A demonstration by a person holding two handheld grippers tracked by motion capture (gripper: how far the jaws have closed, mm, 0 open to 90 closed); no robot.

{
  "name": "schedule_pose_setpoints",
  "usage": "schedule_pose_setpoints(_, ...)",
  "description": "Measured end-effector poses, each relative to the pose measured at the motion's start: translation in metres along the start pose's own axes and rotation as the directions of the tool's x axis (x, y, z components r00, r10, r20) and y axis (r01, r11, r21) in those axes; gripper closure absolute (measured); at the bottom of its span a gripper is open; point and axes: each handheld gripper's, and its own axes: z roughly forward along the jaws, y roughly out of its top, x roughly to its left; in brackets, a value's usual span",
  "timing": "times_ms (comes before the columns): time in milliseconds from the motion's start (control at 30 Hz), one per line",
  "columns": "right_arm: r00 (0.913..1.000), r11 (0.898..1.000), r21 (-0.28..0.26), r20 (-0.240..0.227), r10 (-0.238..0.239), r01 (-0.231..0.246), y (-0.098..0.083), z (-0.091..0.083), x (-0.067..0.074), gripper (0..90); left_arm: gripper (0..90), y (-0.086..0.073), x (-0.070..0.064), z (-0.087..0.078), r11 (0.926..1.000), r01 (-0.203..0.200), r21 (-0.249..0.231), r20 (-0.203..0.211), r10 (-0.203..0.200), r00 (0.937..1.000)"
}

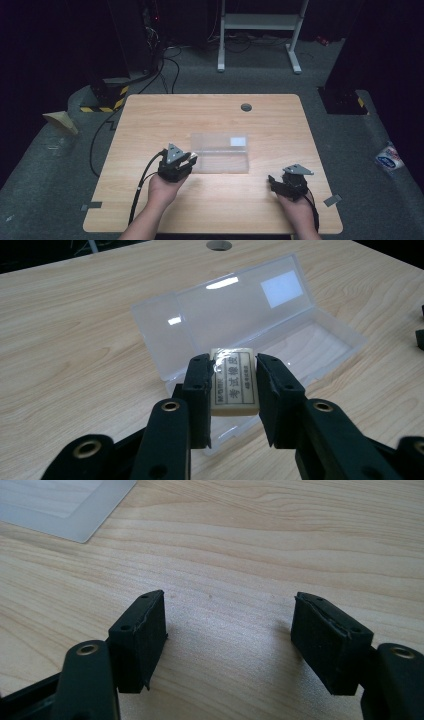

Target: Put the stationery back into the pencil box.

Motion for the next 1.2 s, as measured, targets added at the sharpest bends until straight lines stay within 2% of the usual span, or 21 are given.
schedule_pose_setpoints(167, 1.0, 1.0, 0.0, -0.004, 0.001, -0.001, 0.0, 0.0, 0.0, 30.0, 68.1, 0.002, -0.003, 0.005, 0.9999, 0.007, 0.01, -0.006, -0.007, 1.0)
schedule_pose_setpoints(300, 1.0, 1.0, -0.002, -0.001, -0.001, 0.001, 0.001, 0.001, 0.0, 30.1, 68.1, 0.001, -0.005, 0.008, 0.9994, 0.034, 0.004, -0.017, -0.033, 0.9993)
schedule_pose_setpoints(400, 1.0, 1.0, -0.002, -0.001, -0.001, 0.001, 0.001, 0.001, 0.0, 30.1, 68.1, -0.001, -0.007, 0.014, 0.9989, 0.045, 0.01, -0.023, -0.045, 0.9987)
schedule_pose_setpoints(433, 1.0, 1.0, -0.002, -0.001, -0.001, 0.001, 0.001, 0.001, 0.0, 30.1, 68.1, -0.002, -0.008, 0.018, 0.9981, 0.06, 0.015, -0.024, -0.06, 0.9979)
schedule_pose_setpoints(533, 1.0, 1.0, -0.002, -0.003, 0.001, -0.001, 0.001, 0.001, 0.0, 30.2, 68.1, -0.004, -0.008, 0.024, 0.9979, 0.057, 0.031, -0.04, -0.056, 0.9976)
schedule_pose_setpoints(667, 0.9999, 1.0, 0.0, -0.007, -0.01, 0.01, 0.001, 0.001, 0.0, 30.2, 68.1, -0.005, -0.004, 0.031, 0.9969, 0.073, 0.03, -0.064, -0.071, 0.9954)
schedule_pose_setpoints(967, 0.9998, 1.0, -0.001, -0.011, -0.014, 0.014, 0.001, 0.002, 0.0, 30.1, 68.1, -0.008, -0.002, 0.042, 0.9932, 0.106, 0.046, -0.071, -0.103, 0.9922)
schedule_pose_setpoints(1200, 0.9999, 1.0, 0.0, -0.009, -0.012, 0.012, 0.001, 0.001, 0.0, 30.3, 68.0, -0.01, -0.005, 0.046, 0.9926, 0.106, 0.059, -0.076, -0.102, 0.9919)
